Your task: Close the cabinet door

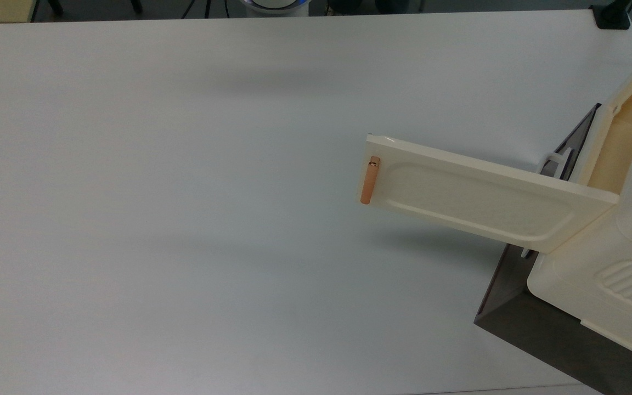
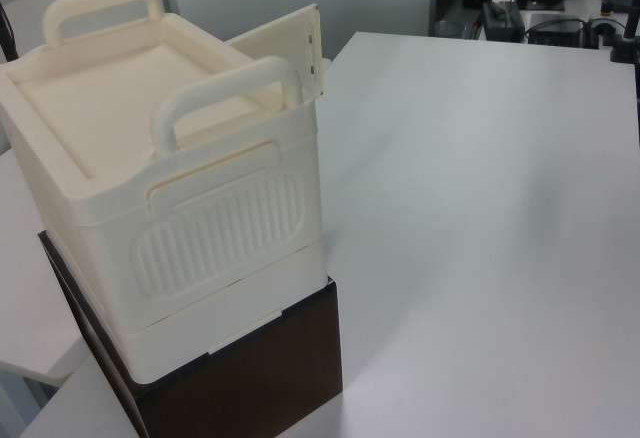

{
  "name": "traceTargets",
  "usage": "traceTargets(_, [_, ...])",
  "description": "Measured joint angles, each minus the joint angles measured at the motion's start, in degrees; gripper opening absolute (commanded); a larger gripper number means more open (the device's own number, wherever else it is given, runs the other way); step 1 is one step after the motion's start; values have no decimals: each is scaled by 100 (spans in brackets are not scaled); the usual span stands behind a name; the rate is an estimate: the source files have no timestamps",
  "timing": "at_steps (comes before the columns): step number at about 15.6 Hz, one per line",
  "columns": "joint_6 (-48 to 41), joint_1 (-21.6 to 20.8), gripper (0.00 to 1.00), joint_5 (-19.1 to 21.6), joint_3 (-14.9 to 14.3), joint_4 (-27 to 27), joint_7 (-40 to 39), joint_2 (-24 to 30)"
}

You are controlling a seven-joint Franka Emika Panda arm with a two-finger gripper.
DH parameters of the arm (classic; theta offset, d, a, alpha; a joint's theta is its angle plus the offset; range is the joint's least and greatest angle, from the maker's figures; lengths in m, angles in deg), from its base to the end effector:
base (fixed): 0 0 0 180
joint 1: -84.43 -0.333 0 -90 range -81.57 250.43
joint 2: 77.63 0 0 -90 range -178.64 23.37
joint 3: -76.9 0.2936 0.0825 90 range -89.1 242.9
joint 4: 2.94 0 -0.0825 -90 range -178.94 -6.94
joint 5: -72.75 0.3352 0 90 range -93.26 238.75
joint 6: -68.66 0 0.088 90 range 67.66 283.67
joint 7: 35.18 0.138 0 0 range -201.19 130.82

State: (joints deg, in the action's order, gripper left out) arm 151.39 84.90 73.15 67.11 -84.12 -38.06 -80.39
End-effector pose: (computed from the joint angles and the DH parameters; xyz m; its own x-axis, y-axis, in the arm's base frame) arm 0.4985 -0.0869 0.6002 0.9916 -0.1275 -0.0205 -0.1275 -0.9918 0.0002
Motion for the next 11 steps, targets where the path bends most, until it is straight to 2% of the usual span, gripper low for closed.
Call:
traceTargets(4, [-2,42,100,-6,-19,0,-351,0])
traceTargets(11, [-3,58,100,-3,-19,0,-462,0])
